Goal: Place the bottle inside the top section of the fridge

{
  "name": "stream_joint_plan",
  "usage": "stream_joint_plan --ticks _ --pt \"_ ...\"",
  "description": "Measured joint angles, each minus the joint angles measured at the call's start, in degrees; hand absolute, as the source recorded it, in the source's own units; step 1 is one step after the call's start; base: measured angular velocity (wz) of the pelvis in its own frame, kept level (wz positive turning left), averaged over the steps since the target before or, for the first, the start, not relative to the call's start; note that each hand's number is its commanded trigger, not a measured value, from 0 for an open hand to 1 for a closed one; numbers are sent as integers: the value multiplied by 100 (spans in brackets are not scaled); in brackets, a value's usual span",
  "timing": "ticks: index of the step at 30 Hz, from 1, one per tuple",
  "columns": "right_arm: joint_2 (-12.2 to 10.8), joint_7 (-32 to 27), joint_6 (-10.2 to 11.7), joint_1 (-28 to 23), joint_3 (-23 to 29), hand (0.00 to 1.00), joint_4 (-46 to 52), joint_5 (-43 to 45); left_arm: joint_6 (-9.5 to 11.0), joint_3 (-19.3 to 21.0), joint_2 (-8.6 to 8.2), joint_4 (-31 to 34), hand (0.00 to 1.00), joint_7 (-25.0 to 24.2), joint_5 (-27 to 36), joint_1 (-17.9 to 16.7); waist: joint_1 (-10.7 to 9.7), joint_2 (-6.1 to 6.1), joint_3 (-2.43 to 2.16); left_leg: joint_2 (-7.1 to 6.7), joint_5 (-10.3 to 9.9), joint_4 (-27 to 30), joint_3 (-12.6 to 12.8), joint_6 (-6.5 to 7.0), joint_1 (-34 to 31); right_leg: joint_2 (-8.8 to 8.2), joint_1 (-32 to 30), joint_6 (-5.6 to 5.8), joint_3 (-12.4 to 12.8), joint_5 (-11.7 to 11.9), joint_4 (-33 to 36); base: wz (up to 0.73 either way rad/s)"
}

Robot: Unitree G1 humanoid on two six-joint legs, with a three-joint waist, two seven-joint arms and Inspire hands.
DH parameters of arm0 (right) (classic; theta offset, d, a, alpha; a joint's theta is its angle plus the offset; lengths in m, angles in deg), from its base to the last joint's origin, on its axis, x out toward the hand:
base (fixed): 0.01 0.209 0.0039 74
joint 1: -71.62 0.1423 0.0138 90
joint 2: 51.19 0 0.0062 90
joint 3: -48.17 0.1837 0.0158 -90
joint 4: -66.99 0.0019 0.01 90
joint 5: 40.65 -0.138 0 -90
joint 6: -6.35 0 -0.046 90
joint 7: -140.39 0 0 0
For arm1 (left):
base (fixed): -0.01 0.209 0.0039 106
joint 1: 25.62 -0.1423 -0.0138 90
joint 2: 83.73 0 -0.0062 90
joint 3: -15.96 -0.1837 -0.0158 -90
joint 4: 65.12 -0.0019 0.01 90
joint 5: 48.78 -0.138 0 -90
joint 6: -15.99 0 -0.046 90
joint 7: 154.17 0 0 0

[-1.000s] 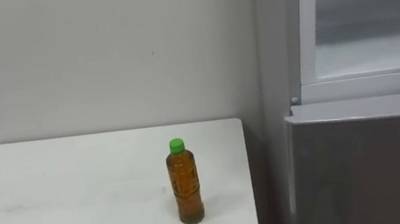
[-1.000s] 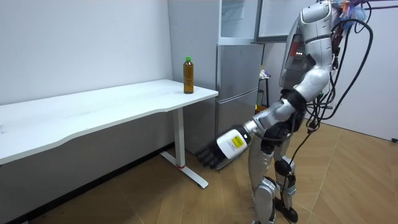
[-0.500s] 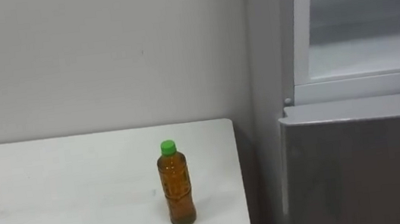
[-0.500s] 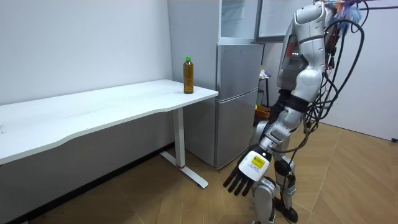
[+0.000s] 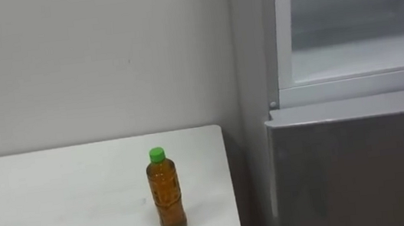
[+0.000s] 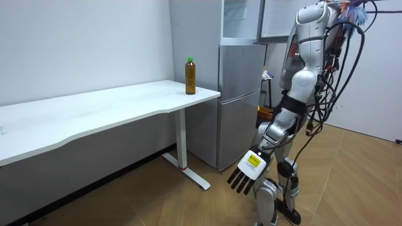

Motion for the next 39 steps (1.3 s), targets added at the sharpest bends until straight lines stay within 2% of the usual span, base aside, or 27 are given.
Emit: stream_joint_plan --ticks 7,10,14,16,19,20,21,25,27,34,39 --pt "-1 24 1 138 -66 0 -85 -12 -20 -11 92 -71 0 -112 -3 139 -29 -64 17 -3 1 19 -16 -1 -86 5 -34 0 -29 0 -13 2" --pt "5 73 -3 140 -167 0 197 29 -19 -61 122 -76 0 -127 -40 211 -4 -84 6 4 1 63 -14 0 -218 7 -186 -4 -12 3 18 0" --pt "-5 306 15 179 -262 0 678 558 68 -85 159 -118 0 -222 -51 258 2 -108 28 7 0 117 27 1 -249 3 -206 -5 9 8 30 0" --pt "-5 375 24 194 -287 0 973 678 148 -99 166 -214 0 -239 -54 280 11 -102 31 10 -1 129 69 2 -251 -1 -204 -5 12 8 33 0" --pt "22 468 44 117 -472 0 1964 802 212 -98 178 -199 0 -310 -249 235 32 -73 52 23 -1 144 78 2 -317 -2 -309 -9 33 5 92 -3" --pt "33 541 129 115 -566 0 2307 859 215 -114 179 -182 0 -319 -311 232 30 -40 68 26 -1 169 78 2 -365 0 -344 -10 47 5 93 -3" --pt "32 615 200 127 -700 0 2576 884 213 -156 184 -119 0 -338 -325 262 34 -46 63 27 -1 188 78 2 -397 -1 -372 -10 49 5 101 0" --pt "21 941 204 128 -1024 0 3218 885 212 -226 251 23 0 -506 -329 258 154 -69 39 25 -2 208 77 3 -433 -5 -393 -11 42 7 114 0" --pt "29 1093 192 119 -1173 0 3686 884 213 -224 262 89 0 -643 -408 258 197 -44 34 24 -2 208 74 3 -446 -5 -388 -10 17 8 113 6" --pt "121 1312 211 142 -1206 0 4755 886 201 -324 361 195 0 -933 -524 254 303 -43 54 30 -1 207 63 3 -422 -3 -335 -13 -40 10 119 4" --pt "278 1497 187 195 -1414 0 5363 880 177 -339 414 277 0 -972 -557 216 353 -84 45 45 -1 213 62 4 -496 -5 -446 -17 -50 12 214 0"
